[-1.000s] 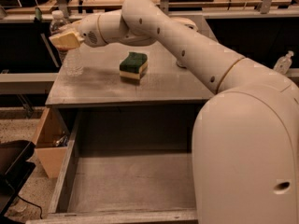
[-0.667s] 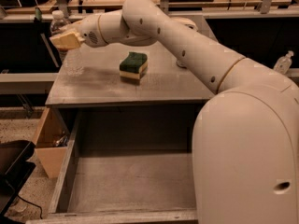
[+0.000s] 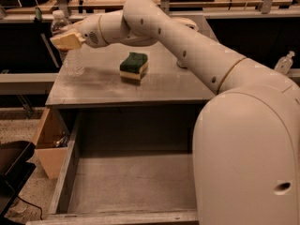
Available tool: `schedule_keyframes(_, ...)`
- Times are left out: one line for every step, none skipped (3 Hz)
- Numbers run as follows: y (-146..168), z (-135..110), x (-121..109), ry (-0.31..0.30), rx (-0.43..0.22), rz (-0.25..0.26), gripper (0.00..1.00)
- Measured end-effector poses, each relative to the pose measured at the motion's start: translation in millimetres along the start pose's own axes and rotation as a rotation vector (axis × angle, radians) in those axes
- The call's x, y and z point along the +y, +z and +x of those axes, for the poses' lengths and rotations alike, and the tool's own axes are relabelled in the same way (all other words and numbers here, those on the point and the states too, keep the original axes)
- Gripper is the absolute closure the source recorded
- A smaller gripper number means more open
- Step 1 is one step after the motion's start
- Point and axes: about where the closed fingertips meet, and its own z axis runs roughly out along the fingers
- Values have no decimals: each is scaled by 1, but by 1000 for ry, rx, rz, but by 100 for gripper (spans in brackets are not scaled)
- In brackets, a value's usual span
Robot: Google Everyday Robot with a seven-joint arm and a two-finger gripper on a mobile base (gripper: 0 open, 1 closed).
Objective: Pick water bottle from top drawer and place on counter
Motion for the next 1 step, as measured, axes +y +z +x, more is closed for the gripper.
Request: schedule_keyframes(0,0,0,0,0,0,13)
